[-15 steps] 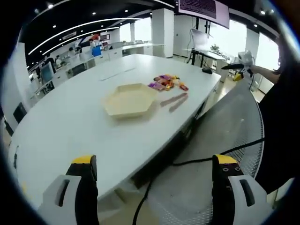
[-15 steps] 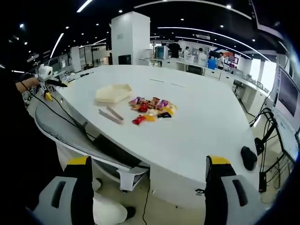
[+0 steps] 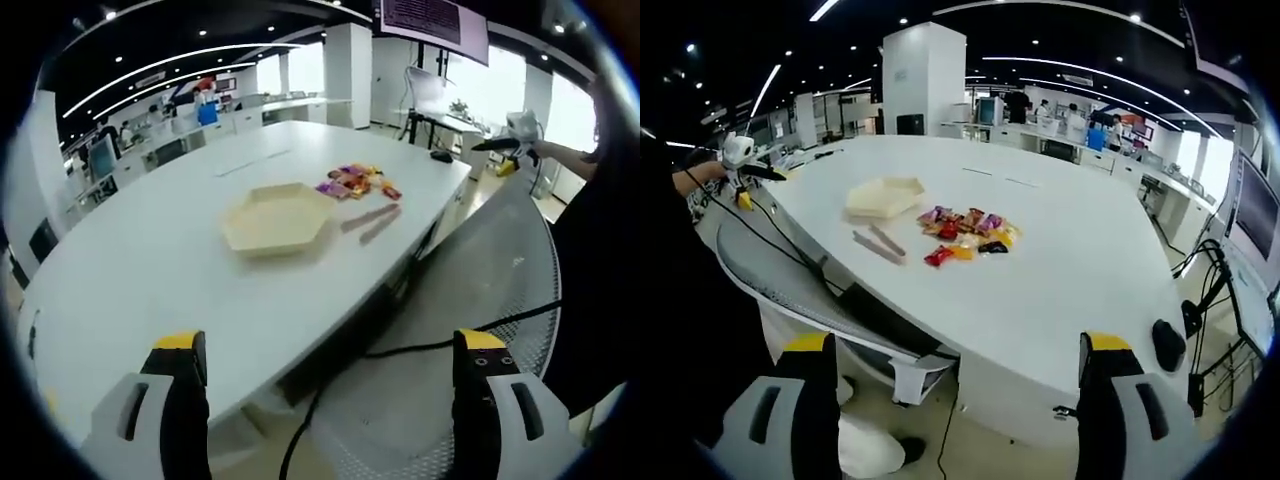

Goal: Place the target food into the container with the food tongs after gripping and lifting it, then release it inside without dropping or visibly crushing the food.

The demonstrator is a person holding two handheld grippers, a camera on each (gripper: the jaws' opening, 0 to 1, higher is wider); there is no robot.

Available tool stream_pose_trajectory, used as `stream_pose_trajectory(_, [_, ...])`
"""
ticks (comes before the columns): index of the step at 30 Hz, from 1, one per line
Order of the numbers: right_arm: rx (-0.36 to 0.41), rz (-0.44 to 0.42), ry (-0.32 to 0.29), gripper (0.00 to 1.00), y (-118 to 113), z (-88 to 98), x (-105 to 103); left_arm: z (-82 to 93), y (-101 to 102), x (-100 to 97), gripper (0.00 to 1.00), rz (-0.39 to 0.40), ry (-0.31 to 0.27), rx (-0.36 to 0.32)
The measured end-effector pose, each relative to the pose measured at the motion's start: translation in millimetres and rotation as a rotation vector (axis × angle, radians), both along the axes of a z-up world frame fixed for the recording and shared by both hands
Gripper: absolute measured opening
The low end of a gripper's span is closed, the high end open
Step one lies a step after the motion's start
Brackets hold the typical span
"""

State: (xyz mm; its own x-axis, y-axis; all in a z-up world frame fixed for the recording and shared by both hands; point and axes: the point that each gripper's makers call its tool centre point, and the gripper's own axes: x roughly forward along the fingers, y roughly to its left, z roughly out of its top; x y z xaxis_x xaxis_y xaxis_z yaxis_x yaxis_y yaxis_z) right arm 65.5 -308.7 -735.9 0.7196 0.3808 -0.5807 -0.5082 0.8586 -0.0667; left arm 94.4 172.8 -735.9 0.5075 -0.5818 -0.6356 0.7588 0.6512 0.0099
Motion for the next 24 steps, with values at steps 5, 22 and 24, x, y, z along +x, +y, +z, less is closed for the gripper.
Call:
stream_pose_trajectory(5, [0.019, 0.017, -0.035, 1.0, 0.7, 3.9, 4.4, -1.6, -0.5, 4.1, 0.99, -0.009, -0.025, 0.014])
stream_pose_trajectory(22, [0.035, 0.048, -0.012, 1.0, 16.8, -11.4, -0.3, -20.7, -5.5, 15.6, 0.99, 0.004, -0.015, -0.008])
stream_pose_trajectory(24, [0.031, 0.054, -0.01, 1.0, 18.9, -11.0, -0.2, -22.6, -7.5, 13.9, 0.99, -0.001, -0.008, -0.009])
